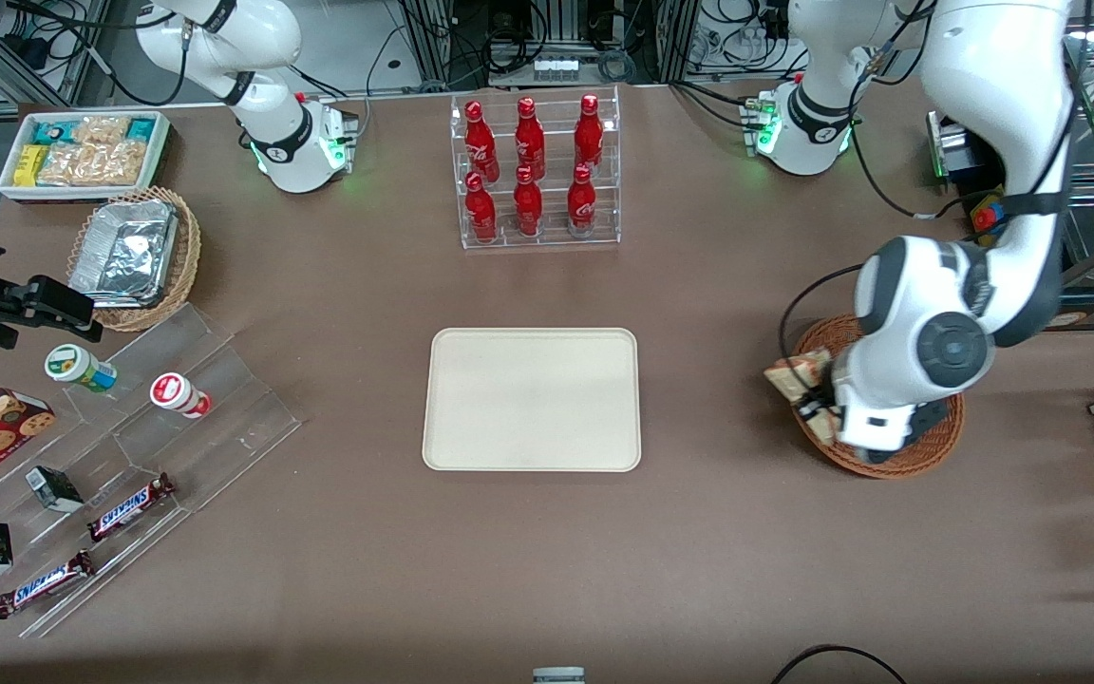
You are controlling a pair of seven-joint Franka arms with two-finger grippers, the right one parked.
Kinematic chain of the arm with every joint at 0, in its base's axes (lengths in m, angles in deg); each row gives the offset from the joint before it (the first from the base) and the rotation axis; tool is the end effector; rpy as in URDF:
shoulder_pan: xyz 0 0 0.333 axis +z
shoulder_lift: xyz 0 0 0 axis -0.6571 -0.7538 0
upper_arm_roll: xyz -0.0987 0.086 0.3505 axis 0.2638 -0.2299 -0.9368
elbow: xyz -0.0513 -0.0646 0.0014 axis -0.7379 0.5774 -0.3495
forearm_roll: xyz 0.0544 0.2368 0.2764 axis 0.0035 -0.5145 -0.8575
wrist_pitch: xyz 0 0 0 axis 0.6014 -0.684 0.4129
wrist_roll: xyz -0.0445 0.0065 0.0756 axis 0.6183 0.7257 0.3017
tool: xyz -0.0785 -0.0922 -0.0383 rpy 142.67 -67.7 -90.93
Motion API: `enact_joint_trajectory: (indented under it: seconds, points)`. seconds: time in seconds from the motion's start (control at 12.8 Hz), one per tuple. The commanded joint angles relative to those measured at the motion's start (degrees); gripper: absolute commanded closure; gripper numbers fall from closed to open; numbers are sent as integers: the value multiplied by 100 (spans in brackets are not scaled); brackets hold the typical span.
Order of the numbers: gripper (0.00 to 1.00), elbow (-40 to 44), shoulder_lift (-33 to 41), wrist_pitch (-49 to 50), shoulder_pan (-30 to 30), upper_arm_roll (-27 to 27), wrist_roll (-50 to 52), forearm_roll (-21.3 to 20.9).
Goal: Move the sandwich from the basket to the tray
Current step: 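Carry the sandwich with the left gripper over the cream tray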
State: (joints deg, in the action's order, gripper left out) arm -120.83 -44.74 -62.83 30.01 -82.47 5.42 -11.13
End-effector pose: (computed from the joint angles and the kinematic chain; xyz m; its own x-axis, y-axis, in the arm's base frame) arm 0.6216 -0.1681 0.3798 0.8628 0.4904 -0.1226 0.4829 -0.8713 -0.0868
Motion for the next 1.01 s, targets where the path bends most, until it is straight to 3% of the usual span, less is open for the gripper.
enact_joint_trajectory:
  seconds: [0.0,0.78,0.94]
  points:
    - [70,942,-710,128,-377,207,-276,-33]
    - [68,1339,-1748,-584,-1898,253,-1051,-7]
    - [68,1619,-2038,-593,-2048,253,-1025,176]
